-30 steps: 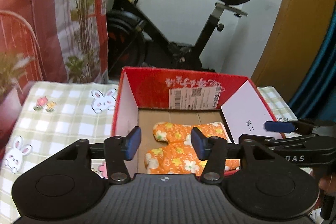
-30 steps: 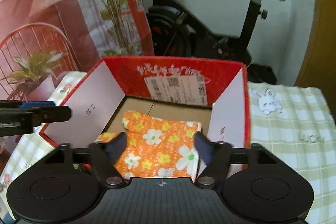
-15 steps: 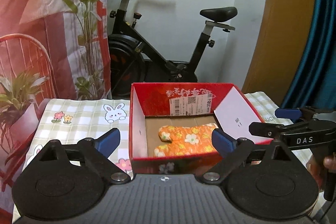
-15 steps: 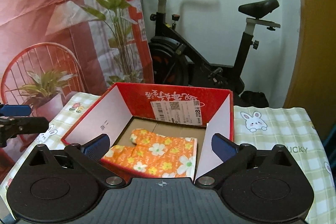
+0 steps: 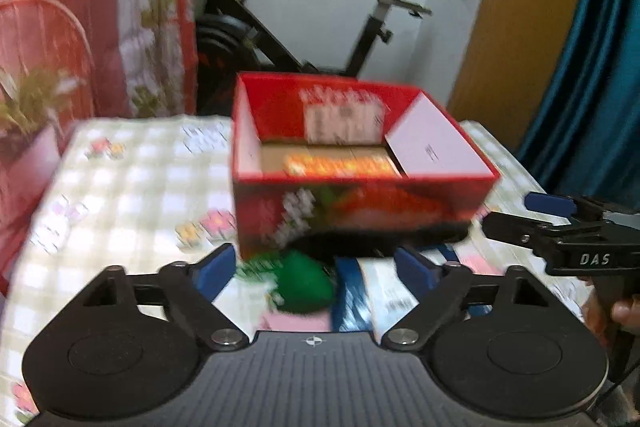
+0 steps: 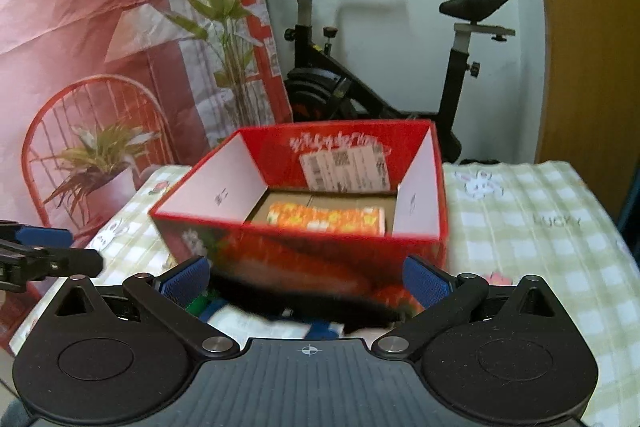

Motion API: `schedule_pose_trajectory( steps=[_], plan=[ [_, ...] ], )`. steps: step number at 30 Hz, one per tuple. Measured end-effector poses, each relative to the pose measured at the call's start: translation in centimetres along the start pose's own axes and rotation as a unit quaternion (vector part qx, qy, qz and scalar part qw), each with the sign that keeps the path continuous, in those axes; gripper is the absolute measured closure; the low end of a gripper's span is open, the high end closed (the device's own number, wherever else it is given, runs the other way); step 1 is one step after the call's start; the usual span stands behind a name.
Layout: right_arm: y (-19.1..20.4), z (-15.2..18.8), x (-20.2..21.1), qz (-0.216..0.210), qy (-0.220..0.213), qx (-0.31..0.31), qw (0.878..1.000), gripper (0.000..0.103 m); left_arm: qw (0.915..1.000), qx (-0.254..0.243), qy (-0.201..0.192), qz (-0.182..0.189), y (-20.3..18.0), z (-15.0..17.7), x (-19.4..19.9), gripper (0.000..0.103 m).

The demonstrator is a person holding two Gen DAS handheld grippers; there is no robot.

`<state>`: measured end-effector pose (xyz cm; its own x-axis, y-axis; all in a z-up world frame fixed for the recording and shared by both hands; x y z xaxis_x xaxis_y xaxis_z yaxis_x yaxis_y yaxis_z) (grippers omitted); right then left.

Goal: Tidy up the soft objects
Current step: 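Grasp the blue snack bag beside the box with the left gripper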

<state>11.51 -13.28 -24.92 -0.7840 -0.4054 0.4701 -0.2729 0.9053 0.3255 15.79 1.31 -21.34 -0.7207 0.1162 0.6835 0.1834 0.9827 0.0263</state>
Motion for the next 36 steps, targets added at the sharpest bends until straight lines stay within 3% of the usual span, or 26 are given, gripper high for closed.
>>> schedule_pose_trajectory(
  steps=[6, 14, 16, 24, 27, 36],
  plan=[
    [1.7, 4.2, 0.1, -0.020, 0.032, 0.017, 0.999, 0.017, 0.9981, 0.035, 0.034, 0.036, -1.4, 3.7, -2.3, 0.039],
    [1.3, 7.6, -1.1, -0.040, 0.072, -0.008, 0.997, 0.041, 0.9907, 0.099, 0.080, 0.049, -1.8, 7.2, -5.5, 0.042],
    [1.1, 7.9, -1.3, -0.043, 0.073, -0.011, 0.996, 0.042, 0.9875, 0.115, 0.089, 0.061, -1.6, 7.8, -5.9, 0.042],
    [0.6, 9.0, -2.0, -0.040, 0.082, -0.014, 0.996, 0.043, 0.9887, 0.097, 0.092, 0.067, -2.6, 8.5, -7.4, 0.042],
    [0.6, 9.2, -2.2, -0.036, 0.083, -0.009, 0.996, 0.050, 0.9896, 0.091, 0.092, 0.062, -2.7, 8.4, -7.6, 0.042],
    [0.4, 9.8, -2.9, -0.028, 0.087, -0.004, 0.996, 0.048, 0.9892, 0.094, 0.090, 0.069, -3.0, 8.9, -8.0, 0.041]
  ],
)
Point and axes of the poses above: each gripper's, at about its wrist camera, not at the fingertips, and x roughly against the way its jaws point, y to its left, z to its underside, the point moved 8 cm from there along -x, roughly the way its jaws point, and after that the axes turned 12 degrees about -z, right-handed, at the moved point
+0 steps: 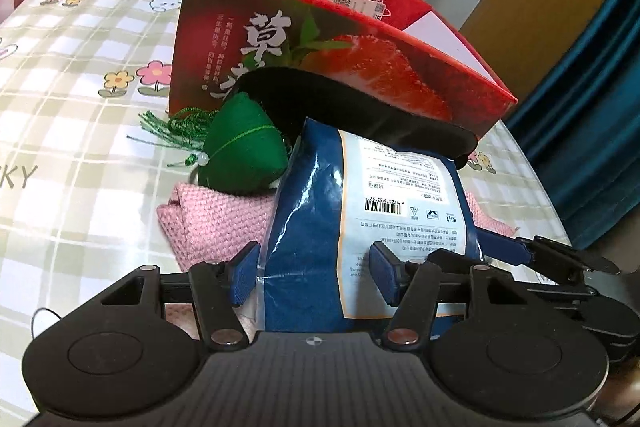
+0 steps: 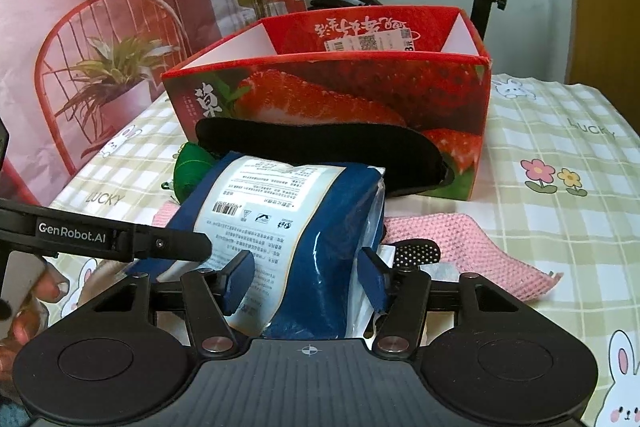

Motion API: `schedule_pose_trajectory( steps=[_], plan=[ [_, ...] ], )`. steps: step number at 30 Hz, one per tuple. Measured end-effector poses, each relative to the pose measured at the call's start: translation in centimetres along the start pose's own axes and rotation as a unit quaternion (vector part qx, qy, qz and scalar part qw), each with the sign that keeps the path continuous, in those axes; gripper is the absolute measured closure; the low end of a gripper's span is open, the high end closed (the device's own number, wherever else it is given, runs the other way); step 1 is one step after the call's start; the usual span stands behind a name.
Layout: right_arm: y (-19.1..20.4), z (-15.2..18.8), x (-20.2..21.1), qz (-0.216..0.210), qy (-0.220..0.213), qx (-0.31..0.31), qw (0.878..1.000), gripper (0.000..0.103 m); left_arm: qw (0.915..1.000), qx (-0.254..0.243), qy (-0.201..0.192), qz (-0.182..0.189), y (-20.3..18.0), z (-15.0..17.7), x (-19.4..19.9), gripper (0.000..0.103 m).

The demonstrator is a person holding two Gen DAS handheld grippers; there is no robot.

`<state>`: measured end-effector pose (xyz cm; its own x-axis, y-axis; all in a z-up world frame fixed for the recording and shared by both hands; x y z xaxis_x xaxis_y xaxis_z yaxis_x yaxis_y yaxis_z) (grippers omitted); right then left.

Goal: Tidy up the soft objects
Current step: 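Grasp the blue snack bag beside the box with the left gripper, then lift the blue bag and lower it into the red box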

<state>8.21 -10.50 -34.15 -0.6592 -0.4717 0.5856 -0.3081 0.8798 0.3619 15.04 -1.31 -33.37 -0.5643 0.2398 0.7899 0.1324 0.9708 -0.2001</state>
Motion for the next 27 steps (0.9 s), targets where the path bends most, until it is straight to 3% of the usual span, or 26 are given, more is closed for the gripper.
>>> schedule_pose_trajectory(
  steps=[5, 15, 27],
  plan=[
    [0.3, -0.2, 0.2, -0.006, -0.006, 0.002, 1.000, 0.055, 0.9998, -0.016, -0.012, 0.004, -0.8, 0.4, 0.6, 0.047],
    [0.7, -0.8, 1.4, -0.018, -0.025, 0.014, 0.999, 0.060, 0.9992, -0.007, -0.036, 0.017, -0.4, 0.2, 2.4, 0.064],
    [2.0, -2.5, 3.2, -0.022, -0.056, 0.041, 0.997, 0.065, 0.9962, -0.020, -0.080, 0.028, -1.0, -1.2, 5.4, 0.064]
  ],
)
Point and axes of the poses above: each gripper's, at about its wrist camera, not at the fingertips, and x roughly against the way its jaws point, y to its left, z to its underside, the point moved 8 cm from there along -x, roughly the way its jaws point, and after that the axes turned 12 degrees about -z, right-handed, at the moved point
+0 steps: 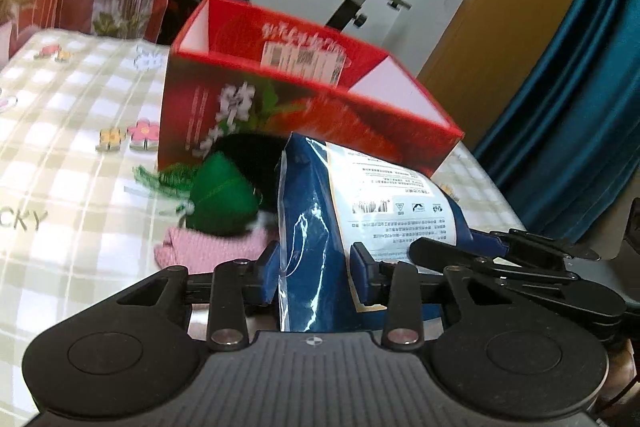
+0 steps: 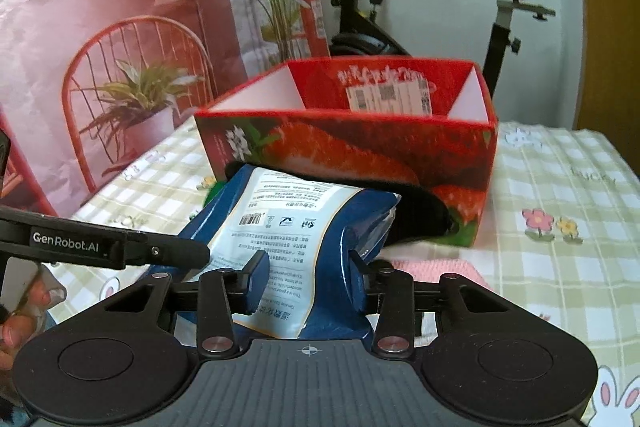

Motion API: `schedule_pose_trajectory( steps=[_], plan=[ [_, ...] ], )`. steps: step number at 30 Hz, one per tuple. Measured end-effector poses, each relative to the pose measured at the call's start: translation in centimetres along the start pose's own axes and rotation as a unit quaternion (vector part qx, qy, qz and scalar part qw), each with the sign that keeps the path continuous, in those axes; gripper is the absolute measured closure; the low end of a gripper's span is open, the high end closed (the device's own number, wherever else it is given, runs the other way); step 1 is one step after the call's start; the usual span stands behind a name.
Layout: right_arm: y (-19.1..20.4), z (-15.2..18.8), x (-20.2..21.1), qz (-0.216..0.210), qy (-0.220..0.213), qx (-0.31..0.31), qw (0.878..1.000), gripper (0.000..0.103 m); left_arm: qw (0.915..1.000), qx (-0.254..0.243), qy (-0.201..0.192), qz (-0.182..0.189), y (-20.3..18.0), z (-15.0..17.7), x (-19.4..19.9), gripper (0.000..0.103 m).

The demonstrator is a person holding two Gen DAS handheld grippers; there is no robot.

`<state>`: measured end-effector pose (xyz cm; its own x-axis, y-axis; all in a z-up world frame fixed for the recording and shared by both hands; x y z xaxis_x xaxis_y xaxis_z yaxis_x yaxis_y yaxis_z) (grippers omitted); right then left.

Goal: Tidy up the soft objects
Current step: 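Lift the blue bag and lower it into the red box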

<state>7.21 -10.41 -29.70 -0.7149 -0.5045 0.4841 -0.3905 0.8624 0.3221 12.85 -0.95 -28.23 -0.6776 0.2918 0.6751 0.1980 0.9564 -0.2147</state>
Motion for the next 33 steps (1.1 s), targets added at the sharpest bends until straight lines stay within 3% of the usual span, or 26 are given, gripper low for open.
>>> schedule_pose_trajectory(
  steps=[10, 19, 33],
  plan=[
    [1.0, -3.5, 1.5, -0.012, -0.036, 0.025, 0.999, 0.065, 0.9988, -0.014, -0.045, 0.010, -1.0, -2.9, 2.5, 0.064],
    [1.0, -7.4, 1.6, -0.023, -0.053, 0.041, 0.997, 0.065, 0.9978, -0.004, -0.062, 0.021, -1.1, -5.9, 2.8, 0.064],
    [-1.7, -13.6, -1.4, -0.033, -0.062, 0.051, 0.996, 0.065, 0.9976, -0.006, -0.066, 0.019, -0.8, -10.9, -0.3, 0.064]
  ],
)
Point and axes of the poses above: each gripper's, at about its wrist camera, not at the fingertips, and x roughly against the way its jaws point, y to its left, z to its underside, the point moved 8 cm from there along -x, roughly the way its jaws point, and after that the axes turned 12 degrees about -z, right-handed, at the moved point
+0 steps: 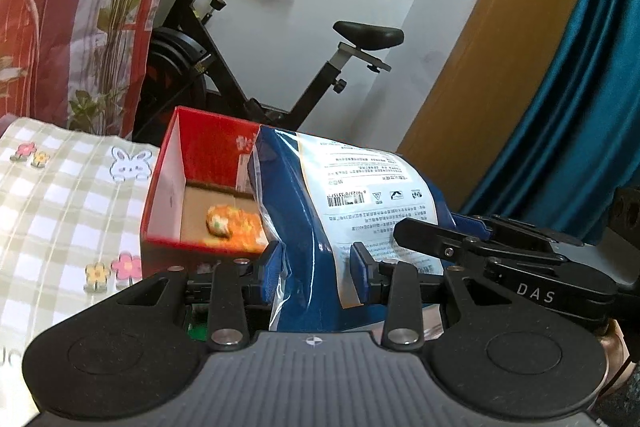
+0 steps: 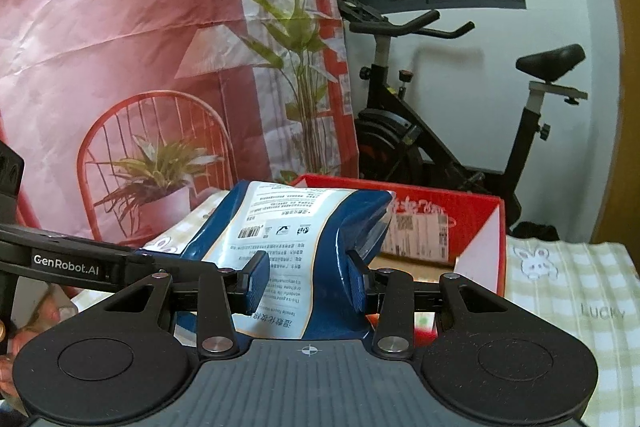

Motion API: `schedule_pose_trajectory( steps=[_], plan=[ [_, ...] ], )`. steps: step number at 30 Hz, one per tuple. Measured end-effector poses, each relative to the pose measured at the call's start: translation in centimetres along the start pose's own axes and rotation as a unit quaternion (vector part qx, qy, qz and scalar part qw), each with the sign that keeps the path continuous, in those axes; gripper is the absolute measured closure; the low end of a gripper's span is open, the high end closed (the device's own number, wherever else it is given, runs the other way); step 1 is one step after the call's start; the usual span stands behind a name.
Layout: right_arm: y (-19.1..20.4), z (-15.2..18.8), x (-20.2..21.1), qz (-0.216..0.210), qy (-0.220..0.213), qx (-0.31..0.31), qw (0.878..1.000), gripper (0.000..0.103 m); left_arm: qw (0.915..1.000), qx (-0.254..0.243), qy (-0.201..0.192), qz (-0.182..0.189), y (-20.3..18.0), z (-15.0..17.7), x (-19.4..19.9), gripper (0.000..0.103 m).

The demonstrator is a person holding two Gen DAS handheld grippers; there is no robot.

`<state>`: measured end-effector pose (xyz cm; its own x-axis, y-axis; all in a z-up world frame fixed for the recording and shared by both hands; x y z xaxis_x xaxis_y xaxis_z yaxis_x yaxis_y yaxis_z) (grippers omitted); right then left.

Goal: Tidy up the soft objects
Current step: 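Lift the blue bag and lower it into the red box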

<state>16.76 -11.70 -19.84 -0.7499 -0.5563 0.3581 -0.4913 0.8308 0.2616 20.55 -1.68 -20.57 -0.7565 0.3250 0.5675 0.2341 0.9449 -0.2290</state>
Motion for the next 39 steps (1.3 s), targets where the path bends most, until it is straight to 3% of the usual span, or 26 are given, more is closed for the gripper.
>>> schedule_pose_trajectory(
  steps=[13, 18, 25, 33, 39],
  plan=[
    [-8.0, -4.7, -8.4, 0.013, 0.019, 0.024, 0.999, 0.065, 0.9985, -0.020, -0.021, -0.046, 0.7, -7.1, -7.9, 0.064],
    [-9.3, -3.3, -11.9, 0.022, 0.061, 0.045, 0.997, 0.065, 0.9973, -0.040, 0.010, -0.061, 1.4, -6.6, -10.6, 0.064],
    [-9.9, -0.2, -14.5, 0.030, 0.121, 0.036, 0.992, 0.067, 0.9953, -0.026, 0.071, -0.060, 3.0, -4.5, -12.9, 0.064],
    [-10.4, 0.6, -15.8, 0.057, 0.168, 0.018, 0.984, 0.067, 0.9930, -0.040, 0.074, -0.084, 3.7, -4.3, -13.0, 0.063],
    [-10.0, 0.4, -14.8, 0.060, 0.171, 0.014, 0.983, 0.066, 0.9923, -0.047, 0.068, -0.092, 3.8, -4.7, -12.0, 0.063]
  ],
)
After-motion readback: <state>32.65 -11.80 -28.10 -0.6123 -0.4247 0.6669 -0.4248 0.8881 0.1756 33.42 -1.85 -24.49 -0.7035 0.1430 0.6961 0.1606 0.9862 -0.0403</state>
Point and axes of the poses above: each gripper's, at about its wrist camera, not at the fingertips, and x roughly against the way its jaws point, y to its left, z to its underside, the point moved 8 cm from there along -x, roughly the way its jaws point, and after that the axes turned 12 degrees about -z, right-handed, at the moved point
